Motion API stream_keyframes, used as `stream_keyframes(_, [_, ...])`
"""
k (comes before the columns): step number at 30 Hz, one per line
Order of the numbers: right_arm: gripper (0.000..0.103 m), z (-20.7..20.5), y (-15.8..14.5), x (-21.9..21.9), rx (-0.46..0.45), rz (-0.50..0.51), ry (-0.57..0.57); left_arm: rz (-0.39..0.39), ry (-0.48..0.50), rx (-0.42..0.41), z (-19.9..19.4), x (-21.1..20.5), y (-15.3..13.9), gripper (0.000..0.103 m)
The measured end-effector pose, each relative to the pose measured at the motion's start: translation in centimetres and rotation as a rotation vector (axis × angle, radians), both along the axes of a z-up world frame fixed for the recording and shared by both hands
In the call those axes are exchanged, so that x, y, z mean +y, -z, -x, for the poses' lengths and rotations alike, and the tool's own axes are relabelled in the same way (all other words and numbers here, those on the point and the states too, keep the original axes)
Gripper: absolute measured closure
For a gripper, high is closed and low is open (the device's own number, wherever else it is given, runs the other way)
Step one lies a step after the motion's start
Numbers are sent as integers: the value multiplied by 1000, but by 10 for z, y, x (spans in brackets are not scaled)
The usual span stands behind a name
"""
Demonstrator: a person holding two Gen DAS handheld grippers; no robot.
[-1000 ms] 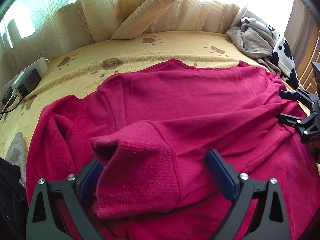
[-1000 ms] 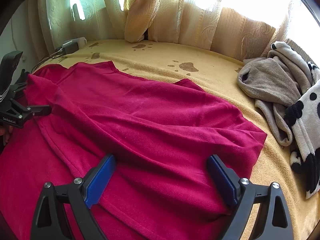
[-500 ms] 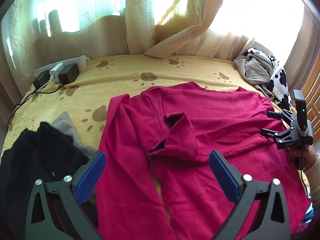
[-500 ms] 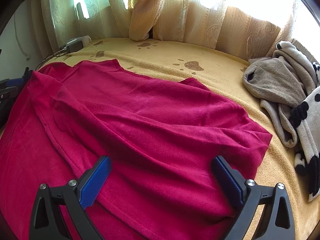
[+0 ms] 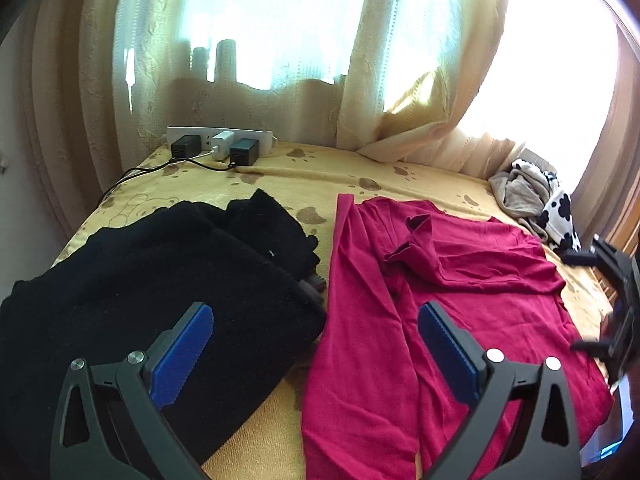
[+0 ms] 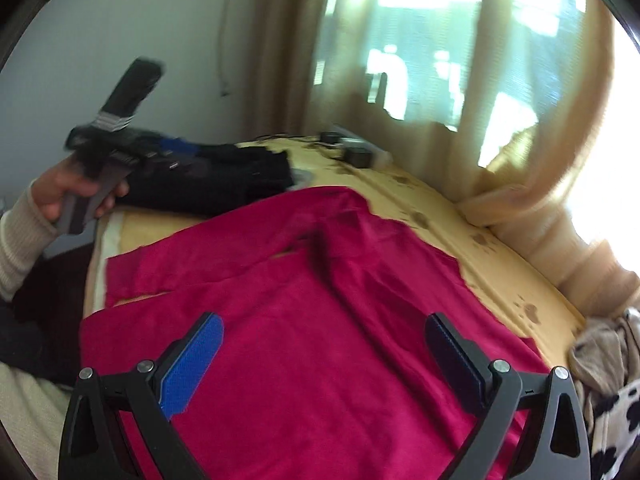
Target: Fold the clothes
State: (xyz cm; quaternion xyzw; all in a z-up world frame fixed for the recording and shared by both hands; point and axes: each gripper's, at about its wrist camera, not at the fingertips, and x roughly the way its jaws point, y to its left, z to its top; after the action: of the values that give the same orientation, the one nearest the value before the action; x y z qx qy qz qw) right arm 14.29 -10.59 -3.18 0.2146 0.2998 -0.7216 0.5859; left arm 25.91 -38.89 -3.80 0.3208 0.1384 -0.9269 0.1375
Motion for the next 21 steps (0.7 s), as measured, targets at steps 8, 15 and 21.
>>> stream_keyframes(8, [1,-108,49,-64,109,-158,-326,-17,25,-2,-21,1,12,0])
stream_keyframes(15, [26,-140,71,-92,218,-237,-422,-65,2,22,-35,-11,20,0])
stream_keyframes(21, [38,-138,79,-108,203,-283,-456,-82,-14,25,-41,-22,27,0])
